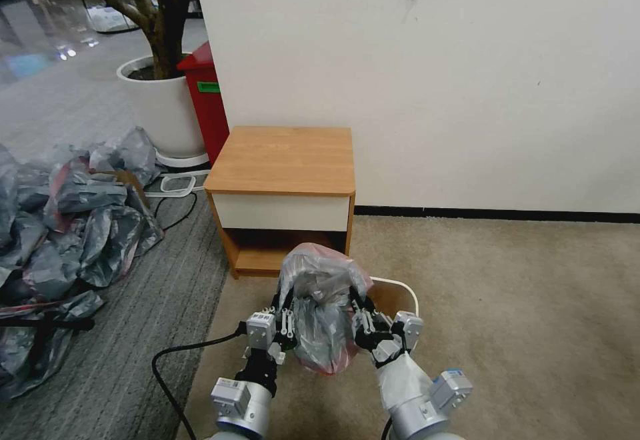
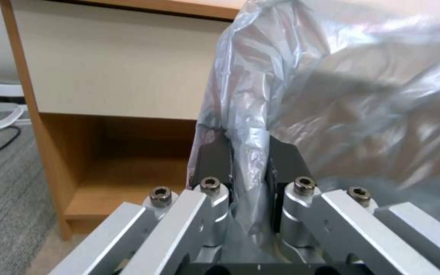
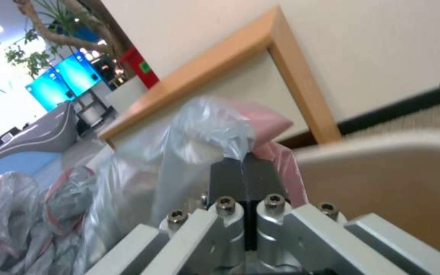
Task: Pick up the garbage bag from the table and place it over the trash can.
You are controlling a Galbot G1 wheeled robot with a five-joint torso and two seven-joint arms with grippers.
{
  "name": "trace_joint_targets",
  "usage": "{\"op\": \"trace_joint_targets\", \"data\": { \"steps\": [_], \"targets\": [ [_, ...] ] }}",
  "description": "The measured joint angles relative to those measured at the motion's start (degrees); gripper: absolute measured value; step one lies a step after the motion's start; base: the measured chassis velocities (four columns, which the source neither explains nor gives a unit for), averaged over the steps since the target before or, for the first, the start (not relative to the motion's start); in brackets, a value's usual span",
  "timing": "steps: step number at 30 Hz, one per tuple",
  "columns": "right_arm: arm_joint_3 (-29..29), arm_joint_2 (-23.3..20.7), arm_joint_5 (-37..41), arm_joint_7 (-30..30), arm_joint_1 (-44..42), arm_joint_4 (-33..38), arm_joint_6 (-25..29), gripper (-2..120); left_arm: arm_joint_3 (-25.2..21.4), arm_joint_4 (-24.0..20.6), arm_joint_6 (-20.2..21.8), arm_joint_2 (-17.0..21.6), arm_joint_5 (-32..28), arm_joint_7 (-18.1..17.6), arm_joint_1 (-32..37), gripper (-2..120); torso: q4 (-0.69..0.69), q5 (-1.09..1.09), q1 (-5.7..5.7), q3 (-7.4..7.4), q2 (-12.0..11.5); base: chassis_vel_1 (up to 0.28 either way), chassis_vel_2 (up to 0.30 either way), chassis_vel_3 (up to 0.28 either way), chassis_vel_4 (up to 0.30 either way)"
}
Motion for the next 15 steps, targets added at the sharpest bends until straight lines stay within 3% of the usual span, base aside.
{"op": "trace_joint_targets", "data": {
  "steps": [5, 15],
  "targets": [
    [1.05, -0.45, 0.52, 1.75, 2.83, 2.44, -3.02, 0, 0.0, 0.05, 0.01, -0.06, -0.18, -0.01, 0.02, 9, 0.0, 0.0, 0.0, 0.0, 0.0, 0.0, 0.0, 0.0, 0.0],
    [4.06, -2.37, 5.33, 10.36, 11.06, 4.35, -20.09, 0, 0.12, -0.76, -0.02, 0.36, -2.46, 0.31, -0.07, 9, 0.0, 0.0, 0.01, 0.0, 0.0, 0.0, 0.0, 0.0, 0.0]
  ]
}}
